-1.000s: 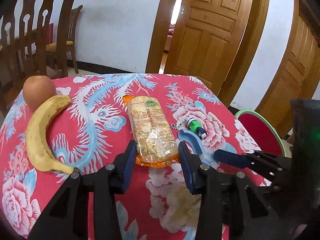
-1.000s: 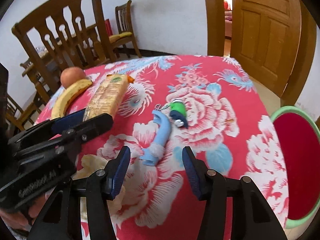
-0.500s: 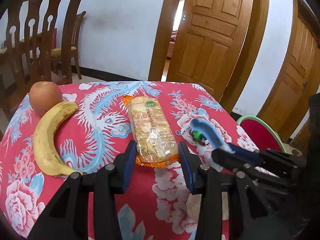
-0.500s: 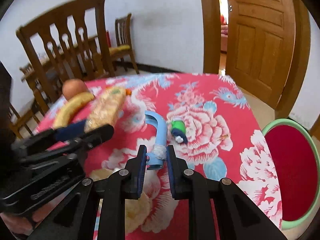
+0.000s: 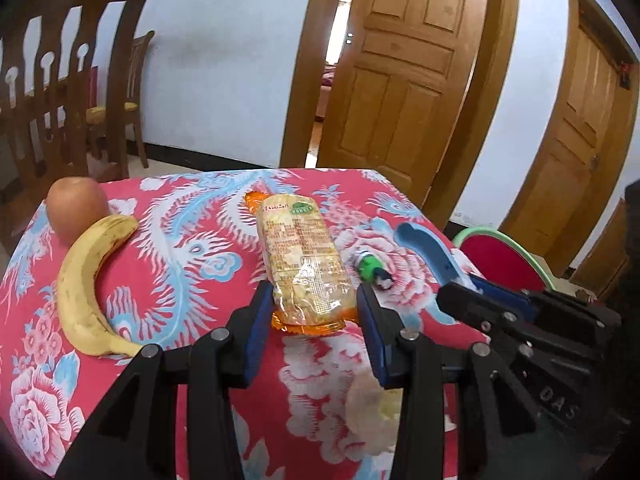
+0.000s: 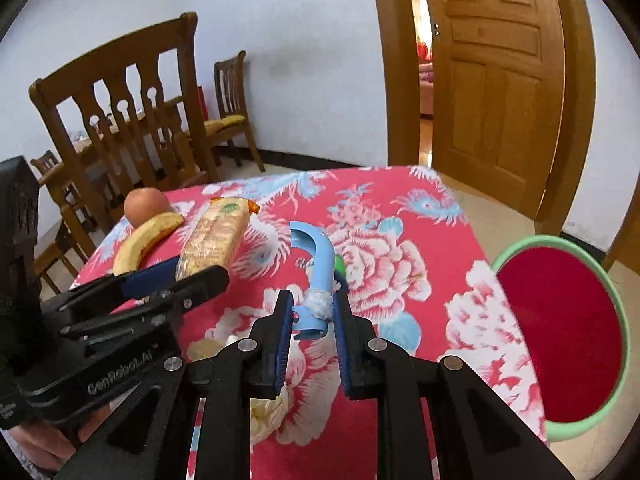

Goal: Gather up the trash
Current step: 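Carry the snack wrapper and blue toothbrush over the red bin, then open both grippers to drop the wrapper and toothbrush into the bin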

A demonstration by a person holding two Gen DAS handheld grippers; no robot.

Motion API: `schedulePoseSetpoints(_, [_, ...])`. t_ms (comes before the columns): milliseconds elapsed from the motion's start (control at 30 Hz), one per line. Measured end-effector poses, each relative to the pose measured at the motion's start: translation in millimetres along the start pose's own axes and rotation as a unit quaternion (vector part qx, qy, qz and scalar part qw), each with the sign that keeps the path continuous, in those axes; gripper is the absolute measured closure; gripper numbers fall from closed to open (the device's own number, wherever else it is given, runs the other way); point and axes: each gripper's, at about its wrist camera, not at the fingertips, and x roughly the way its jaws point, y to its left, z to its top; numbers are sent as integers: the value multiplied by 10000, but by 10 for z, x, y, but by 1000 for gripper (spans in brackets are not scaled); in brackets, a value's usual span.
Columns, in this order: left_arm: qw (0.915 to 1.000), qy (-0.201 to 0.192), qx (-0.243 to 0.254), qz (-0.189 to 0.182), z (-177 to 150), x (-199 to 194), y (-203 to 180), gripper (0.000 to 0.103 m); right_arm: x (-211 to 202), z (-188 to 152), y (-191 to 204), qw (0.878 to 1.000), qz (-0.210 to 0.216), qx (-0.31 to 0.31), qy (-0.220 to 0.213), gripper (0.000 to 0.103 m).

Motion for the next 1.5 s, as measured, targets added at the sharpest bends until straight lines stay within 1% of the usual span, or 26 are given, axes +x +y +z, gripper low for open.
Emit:
schedulePoseSetpoints(167, [9999,55,156,-39,89,26,-133,60,17,11,-186,9996,-106,240,58,83])
schedulePoseSetpoints(267, [9998,71,176,-92,156,42,-202,60,-65,81,-320,9987,-387,318,-33,83])
schedulePoseSetpoints(333, [9996,120,201,-154,202,68,-276,60,-113,84,-440,9980,-419,461,-69,83])
schedulePoseSetpoints(433, [9990,173,284,-286,305,106,-464,60,-138,35,-630,9959,-636,636,-28,83])
schedulePoseSetpoints(500, [9984,133,406,-371,364,114,-629,60,-165,16,-759,9943,-761,750,-17,83])
schedulePoseSetpoints(633, [9969,58,557,-560,451,206,-961,60,-301,-31,-1018,9914,-907,935,-144,83])
schedulePoseSetpoints(700, [9963,6,559,-654,474,268,-1077,59,-340,-83,-1157,9891,-1029,1050,-45,83])
schedulePoseSetpoints(767, [9959,-2,537,-731,483,351,-1202,59,-383,-173,-1304,9868,-1106,1182,-36,83])
schedulePoseSetpoints(833, [9959,19,434,-796,476,420,-1291,59,-410,-248,-1424,9846,-1248,1226,61,83])
schedulePoseSetpoints(900, [9953,114,357,-898,449,516,-1390,59,-479,-318,-1536,9843,-1332,1160,1,83])
schedulePoseSetpoints(933, [9949,183,358,-929,436,548,-1435,59,-494,-335,-1589,9837,-1366,1170,44,83])
schedulePoseSetpoints(1000, [9936,277,487,-984,408,611,-1555,59,-565,-364,-1715,9833,-1437,1111,-48,83])
schedulePoseSetpoints(1067, [9936,243,686,-869,390,597,-1664,59,-615,-393,-1838,9805,-1527,1233,-34,83])
schedulePoseSetpoints(1133, [9922,279,790,-922,386,608,-1756,59,-692,-407,-1960,9803,-1445,1341,-140,83])
schedulePoseSetpoints(1167, [9916,284,817,-962,382,616,-1799,59,-712,-422,-2006,9794,-1475,1369,-150,83])
schedulePoseSetpoints(1200, [9913,286,829,-979,379,638,-1836,59,-716,-443,-2068,9773,-1554,1431,-140,83])
schedulePoseSetpoints(1267, [9899,409,862,-1052,350,722,-1926,59,-695,-486,-2133,9761,-1570,1500,-124,83])
schedulePoseSetpoints(1367, [9879,552,833,-1186,309,844,-2024,59,-627,-552,-2189,9737,-1735,1474,-50,83])
schedulePoseSetpoints(1500, [9864,665,820,-1259,269,944,-2162,59,-531,-577,-2306,9702,-1819,1596,86,83])
